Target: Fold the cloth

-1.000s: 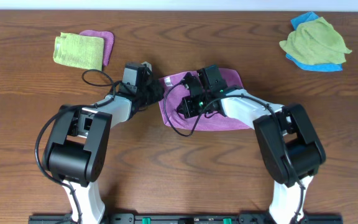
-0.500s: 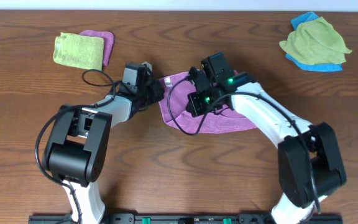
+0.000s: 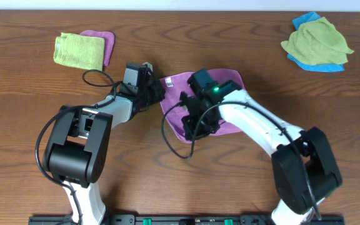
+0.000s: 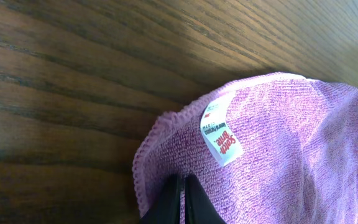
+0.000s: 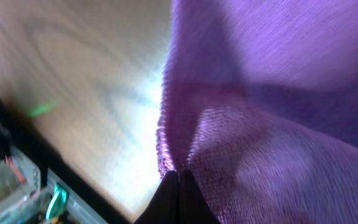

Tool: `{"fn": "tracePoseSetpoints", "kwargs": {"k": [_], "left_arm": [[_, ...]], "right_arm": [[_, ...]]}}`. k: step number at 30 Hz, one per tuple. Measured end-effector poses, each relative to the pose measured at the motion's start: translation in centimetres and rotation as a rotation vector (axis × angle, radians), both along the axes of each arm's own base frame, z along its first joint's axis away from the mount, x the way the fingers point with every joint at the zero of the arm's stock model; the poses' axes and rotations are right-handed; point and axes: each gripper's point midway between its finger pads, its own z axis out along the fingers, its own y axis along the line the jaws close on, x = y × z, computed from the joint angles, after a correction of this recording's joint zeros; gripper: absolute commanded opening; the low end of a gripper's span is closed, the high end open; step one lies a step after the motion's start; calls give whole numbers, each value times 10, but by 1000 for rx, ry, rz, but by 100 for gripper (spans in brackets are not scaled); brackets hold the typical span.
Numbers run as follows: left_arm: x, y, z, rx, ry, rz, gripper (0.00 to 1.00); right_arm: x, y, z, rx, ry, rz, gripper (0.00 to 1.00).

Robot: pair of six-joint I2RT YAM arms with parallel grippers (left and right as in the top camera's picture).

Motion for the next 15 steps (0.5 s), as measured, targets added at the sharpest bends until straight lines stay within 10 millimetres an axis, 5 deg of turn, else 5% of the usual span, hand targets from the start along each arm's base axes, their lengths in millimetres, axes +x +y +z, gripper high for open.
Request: {"fn": "tracePoseSetpoints", "kwargs": {"k": [15], "left_arm": [[-2,-3,0,-2,1,-8,6]], "right_arm": [[-53,18,16,-62,62,56,2]]}}
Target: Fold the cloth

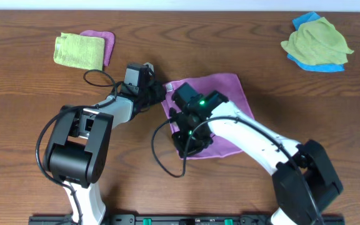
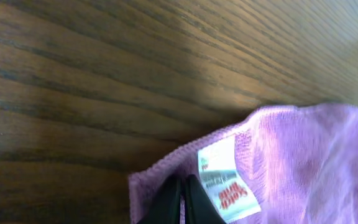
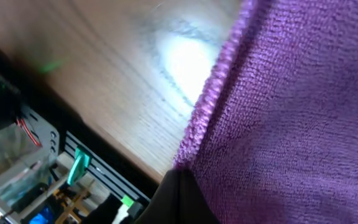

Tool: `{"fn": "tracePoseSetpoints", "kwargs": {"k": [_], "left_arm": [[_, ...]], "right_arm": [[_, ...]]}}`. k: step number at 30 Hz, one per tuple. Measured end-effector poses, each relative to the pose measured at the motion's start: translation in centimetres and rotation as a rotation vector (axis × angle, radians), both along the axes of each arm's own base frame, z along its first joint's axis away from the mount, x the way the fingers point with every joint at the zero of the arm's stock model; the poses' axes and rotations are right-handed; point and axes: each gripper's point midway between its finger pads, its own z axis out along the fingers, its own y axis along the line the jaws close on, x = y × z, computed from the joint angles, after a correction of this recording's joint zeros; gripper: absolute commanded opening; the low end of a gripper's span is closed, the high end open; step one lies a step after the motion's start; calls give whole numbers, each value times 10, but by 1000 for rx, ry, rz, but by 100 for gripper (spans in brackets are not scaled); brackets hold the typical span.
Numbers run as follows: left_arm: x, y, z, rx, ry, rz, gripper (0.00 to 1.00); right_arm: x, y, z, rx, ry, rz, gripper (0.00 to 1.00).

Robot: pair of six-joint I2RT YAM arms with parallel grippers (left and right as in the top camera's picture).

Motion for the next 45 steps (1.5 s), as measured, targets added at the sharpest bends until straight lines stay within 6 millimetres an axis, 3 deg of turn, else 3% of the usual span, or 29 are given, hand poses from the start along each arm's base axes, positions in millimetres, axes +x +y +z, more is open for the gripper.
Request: {"fn": "tracePoseSetpoints", "kwargs": {"k": [1,4,5,6,7,15,17,18,19,20,22,36,40,45], "left_arm": [[0,0,0,0,0,0,6],[0,0,0,1,-1,1,6],[0,0,0,1,-1,1,6],[0,0,0,1,-1,1,6],[0,0,0,1,-1,1,6],[0,0,0,1,-1,1,6],[1,0,0,1,-2,1,6],[1,0,0,1,-2,1,6],[1,0,1,1,-2,2,6],[1,0,1,2,-2,2,6],[1,0,1,2,-2,2,6],[4,0,4,2,-9,4,6],[4,0,4,2,-9,4,6],[4,0,4,2,-9,4,6]], "right_arm": [[-2,1,-1,-11,-5,3,5],[-2,-3,-4,-57,-24,-8,62],[-1,-6,-5,-75,-31,-12,88],[1,-8,-6,-88,-42,-17,99],[4,-10,-7,-102,-53,-25,99],[37,-38,-10,-188,-128,-122,99],[49,-47,-10,-207,-152,-157,93],[54,-51,-9,-215,-161,-171,84],[59,-57,-9,-226,-167,-189,65],[61,-60,-9,-233,-169,-199,30],[67,-69,-10,-256,-176,-223,2],[86,-162,-6,-621,-258,-417,2],[101,-177,-7,-631,-290,-497,2],[111,-191,-27,-587,-282,-580,2]]}}
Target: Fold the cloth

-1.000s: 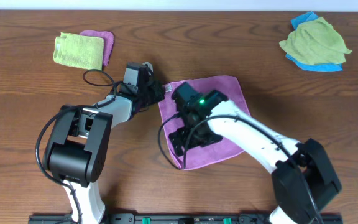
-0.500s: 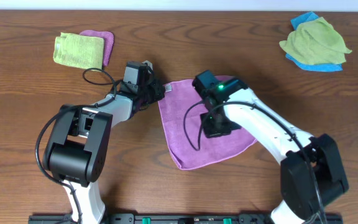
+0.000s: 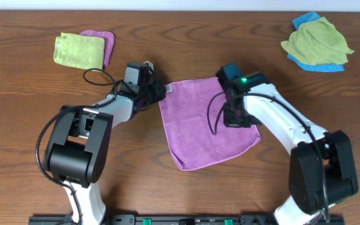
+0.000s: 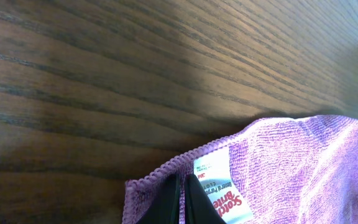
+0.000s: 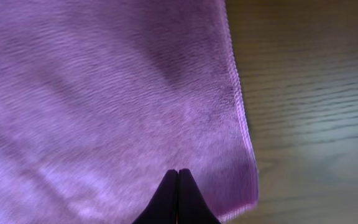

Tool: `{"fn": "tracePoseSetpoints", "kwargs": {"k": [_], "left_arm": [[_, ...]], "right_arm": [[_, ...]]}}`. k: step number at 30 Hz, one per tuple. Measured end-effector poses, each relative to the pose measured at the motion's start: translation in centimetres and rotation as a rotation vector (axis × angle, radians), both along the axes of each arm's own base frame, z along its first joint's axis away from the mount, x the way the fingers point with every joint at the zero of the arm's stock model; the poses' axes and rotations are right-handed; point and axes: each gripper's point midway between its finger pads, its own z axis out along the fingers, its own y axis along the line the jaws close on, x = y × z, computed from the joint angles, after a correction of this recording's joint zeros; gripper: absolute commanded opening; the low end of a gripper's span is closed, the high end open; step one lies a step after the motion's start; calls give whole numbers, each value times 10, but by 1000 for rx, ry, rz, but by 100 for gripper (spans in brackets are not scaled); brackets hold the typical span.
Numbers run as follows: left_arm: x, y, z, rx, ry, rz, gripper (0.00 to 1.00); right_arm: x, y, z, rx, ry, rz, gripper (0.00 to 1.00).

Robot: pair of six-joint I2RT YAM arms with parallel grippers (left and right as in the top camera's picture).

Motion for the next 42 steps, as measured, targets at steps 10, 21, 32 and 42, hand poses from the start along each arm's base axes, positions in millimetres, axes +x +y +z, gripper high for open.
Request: {"fn": "tracePoseSetpoints", "kwargs": {"k": [10,21,32,42], "left_arm": [[0,0,0,0,0,1,6],[0,0,0,0,0,1,6],[0,0,0,0,0,1,6],[0,0,0,0,0,0,6]], "right_arm": [[-13,-11,-15,28,53,-32,1],[-39,-12,-41,53,117,-34,2],[-61,-8,-53,95,184,-45,2],[-77,11,-54,117,207,-9,2]]}}
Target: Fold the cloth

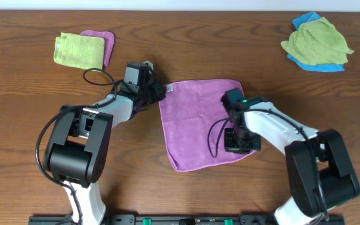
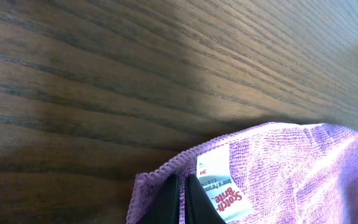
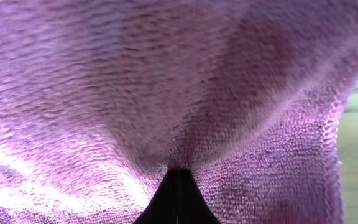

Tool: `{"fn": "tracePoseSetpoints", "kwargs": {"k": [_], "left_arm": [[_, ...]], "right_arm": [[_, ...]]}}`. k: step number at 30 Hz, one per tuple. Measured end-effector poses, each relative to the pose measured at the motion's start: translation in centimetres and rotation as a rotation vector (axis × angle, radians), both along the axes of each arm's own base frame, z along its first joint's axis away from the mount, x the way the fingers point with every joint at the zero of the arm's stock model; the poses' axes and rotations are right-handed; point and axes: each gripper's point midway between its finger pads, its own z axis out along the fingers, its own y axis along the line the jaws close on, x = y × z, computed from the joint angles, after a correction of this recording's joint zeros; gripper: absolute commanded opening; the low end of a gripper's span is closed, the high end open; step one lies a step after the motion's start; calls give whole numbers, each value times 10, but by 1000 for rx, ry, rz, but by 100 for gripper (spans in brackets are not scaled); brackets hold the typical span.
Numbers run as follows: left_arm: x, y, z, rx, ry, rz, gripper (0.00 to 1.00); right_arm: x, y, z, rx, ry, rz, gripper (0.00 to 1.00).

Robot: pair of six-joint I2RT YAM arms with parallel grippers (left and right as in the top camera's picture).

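Observation:
The purple cloth (image 1: 195, 125) lies spread open on the wooden table, one layer deep, slightly skewed. My left gripper (image 1: 158, 92) is shut on its far left corner, beside the white label (image 2: 219, 186); the fingertips (image 2: 182, 186) pinch the hem. My right gripper (image 1: 239, 142) sits low on the cloth's near right part. In the right wrist view its tips (image 3: 179, 174) are shut, with purple fabric (image 3: 166, 81) puckered around them.
A folded green cloth (image 1: 79, 50) lies on a pink one at the far left. A green cloth over a blue one (image 1: 317, 40) lies at the far right. Bare wood (image 1: 30, 125) surrounds the purple cloth.
My right gripper has moved from the cloth's right edge toward the near right corner and now pinches fabric there. The left gripper still holds the labelled corner.
At first the cloth was bunched, my right gripper holding a lifted part over its middle and my left on the labelled corner. Then it lay wider. Later it was spread flat with my right gripper at its right edge, now nearer the front corner.

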Motion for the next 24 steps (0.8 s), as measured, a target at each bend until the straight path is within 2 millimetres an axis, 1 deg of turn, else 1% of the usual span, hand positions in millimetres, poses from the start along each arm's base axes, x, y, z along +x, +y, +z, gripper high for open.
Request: {"fn": "tracePoseSetpoints", "kwargs": {"k": [6,7,8,9,12,20,22,24], "left_arm": [[0,0,0,0,0,0,6],[0,0,0,0,0,0,6],[0,0,0,0,0,0,6],[0,0,0,0,0,0,6],[0,0,0,4,-4,-6,6],[-1,3,0,39,1,-34,6],[-2,7,5,64,3,-39,6],[-1,13,19,90,-17,-45,6]], "right_arm": [[-15,27,0,30,18,60,1],[-16,29,0,32,20,63,2],[-21,37,0,46,29,76,1],[-23,41,0,52,33,83,1],[-28,48,0,59,39,100,2],[-28,47,0,60,39,85,2],[-26,45,0,58,36,77,1],[-20,40,1,44,22,63,1]]}}
